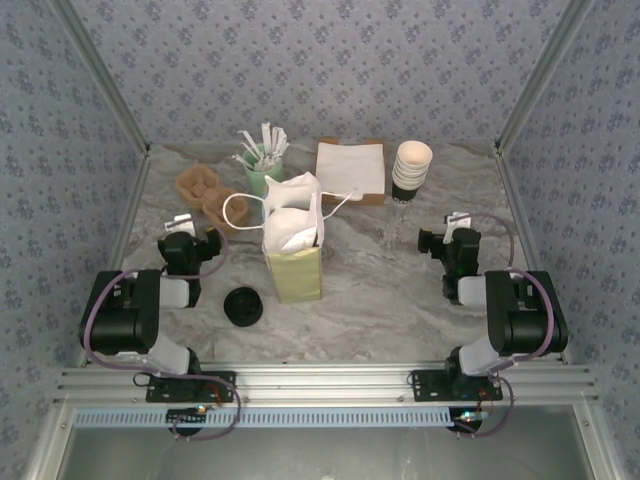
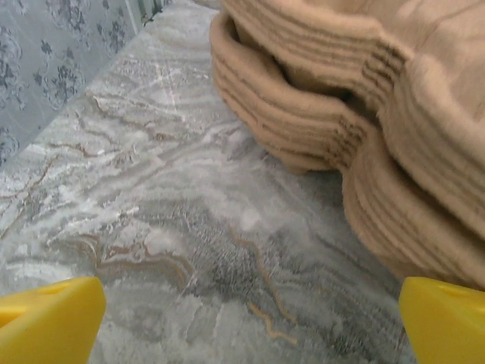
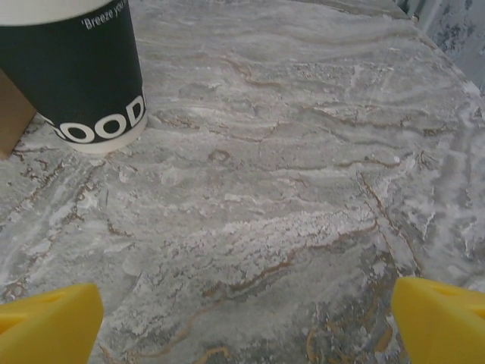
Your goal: Pack the takeout coffee
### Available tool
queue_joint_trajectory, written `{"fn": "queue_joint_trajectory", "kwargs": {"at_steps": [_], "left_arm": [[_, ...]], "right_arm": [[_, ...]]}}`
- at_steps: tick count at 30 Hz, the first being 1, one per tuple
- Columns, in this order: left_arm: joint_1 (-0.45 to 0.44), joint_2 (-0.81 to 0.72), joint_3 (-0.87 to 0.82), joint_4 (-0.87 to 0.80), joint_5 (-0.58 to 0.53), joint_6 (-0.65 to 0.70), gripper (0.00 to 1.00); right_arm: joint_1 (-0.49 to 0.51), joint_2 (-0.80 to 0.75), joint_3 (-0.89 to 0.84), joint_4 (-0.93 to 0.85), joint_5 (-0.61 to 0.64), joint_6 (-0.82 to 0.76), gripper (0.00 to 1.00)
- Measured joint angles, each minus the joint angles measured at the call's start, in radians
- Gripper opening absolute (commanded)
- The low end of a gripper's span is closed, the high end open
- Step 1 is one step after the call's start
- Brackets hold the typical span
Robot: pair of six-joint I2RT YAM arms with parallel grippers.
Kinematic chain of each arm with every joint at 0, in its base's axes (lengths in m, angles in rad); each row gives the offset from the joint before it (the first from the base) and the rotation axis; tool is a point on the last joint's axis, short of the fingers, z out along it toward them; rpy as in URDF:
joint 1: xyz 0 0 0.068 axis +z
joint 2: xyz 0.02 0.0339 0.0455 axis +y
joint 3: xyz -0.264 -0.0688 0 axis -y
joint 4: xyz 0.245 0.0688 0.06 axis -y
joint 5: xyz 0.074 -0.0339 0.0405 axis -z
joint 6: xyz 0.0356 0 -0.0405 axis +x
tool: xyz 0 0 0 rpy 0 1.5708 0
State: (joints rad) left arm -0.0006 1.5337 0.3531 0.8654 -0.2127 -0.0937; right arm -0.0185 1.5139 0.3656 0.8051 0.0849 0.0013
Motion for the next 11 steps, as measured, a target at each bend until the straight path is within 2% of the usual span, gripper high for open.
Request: {"fn": "queue_joint_trajectory", "kwargs": {"at_steps": [11], "left_arm": [[0.0, 0.0, 0.009, -0.003, -0.004, 0.017, 0.99]], "right_arm": [[-0.002, 0.0, 0.002, -0.001, -0.034, -0.003, 1.0]]}}
